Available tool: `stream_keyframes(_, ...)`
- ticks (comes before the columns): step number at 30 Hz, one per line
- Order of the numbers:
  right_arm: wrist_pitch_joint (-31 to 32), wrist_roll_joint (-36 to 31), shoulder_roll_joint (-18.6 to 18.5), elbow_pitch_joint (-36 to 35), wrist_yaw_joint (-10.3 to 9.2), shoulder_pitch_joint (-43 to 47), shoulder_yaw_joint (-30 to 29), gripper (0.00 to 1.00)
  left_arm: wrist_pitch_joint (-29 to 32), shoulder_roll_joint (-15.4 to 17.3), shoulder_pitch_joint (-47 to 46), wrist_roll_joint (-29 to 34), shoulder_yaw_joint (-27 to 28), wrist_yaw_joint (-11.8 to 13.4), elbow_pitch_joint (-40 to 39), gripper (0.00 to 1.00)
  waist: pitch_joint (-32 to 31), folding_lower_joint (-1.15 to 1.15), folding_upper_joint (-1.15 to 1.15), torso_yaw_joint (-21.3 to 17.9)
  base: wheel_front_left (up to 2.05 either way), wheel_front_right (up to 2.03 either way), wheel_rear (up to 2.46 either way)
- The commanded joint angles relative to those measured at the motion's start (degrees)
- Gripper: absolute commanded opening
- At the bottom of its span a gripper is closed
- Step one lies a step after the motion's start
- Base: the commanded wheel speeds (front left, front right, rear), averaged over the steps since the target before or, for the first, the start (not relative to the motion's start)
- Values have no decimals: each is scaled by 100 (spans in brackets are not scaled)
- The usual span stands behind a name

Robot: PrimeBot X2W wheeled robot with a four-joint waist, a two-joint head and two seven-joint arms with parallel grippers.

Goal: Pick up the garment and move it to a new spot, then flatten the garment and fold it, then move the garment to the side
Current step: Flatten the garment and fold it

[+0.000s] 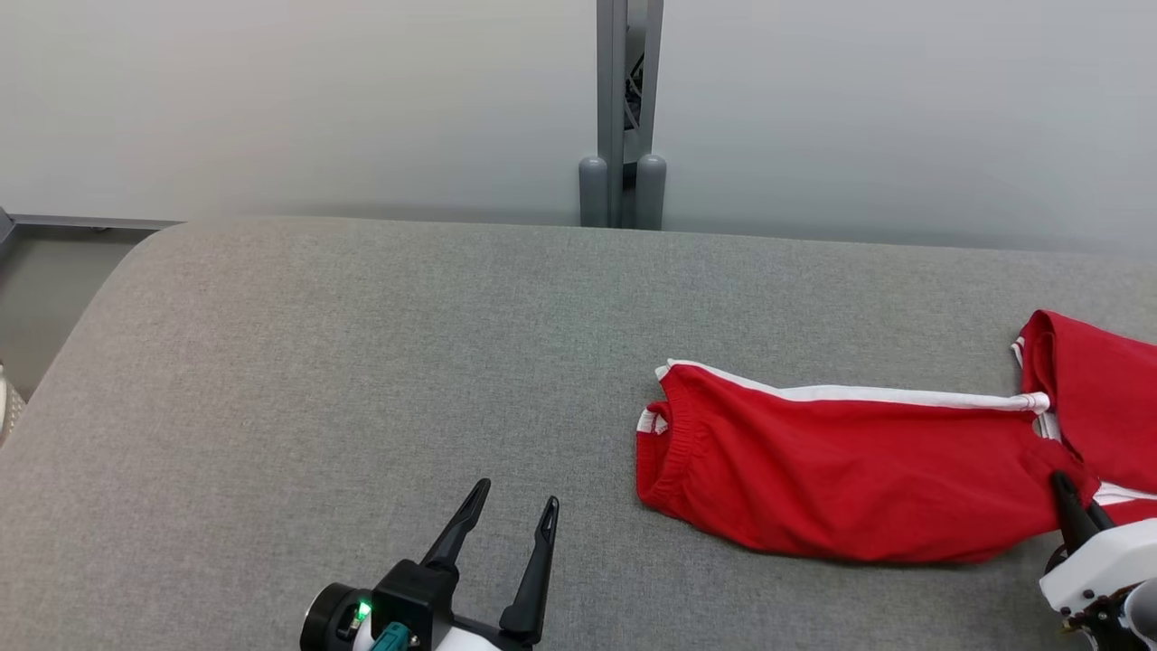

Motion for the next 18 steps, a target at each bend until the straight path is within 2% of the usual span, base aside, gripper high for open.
stream_keyframes(1,-61,-30,-20,-21,-3,3,-31,0,18,32,35,-26,9,-19,16,100,-32,0,0,2,0,0,0)
stream_keyframes(10,-51,-626,334,-898,-3,-181,-374,0,2,1,87,-119,-21,-50,0,100,-170,0,0,86,0,0,0)
stream_keyframes(18,16,-1130,837,-1375,-3,-459,28,0,-20,-3,59,-139,-45,-57,29,100,-230,0,0,267,0,0,0)
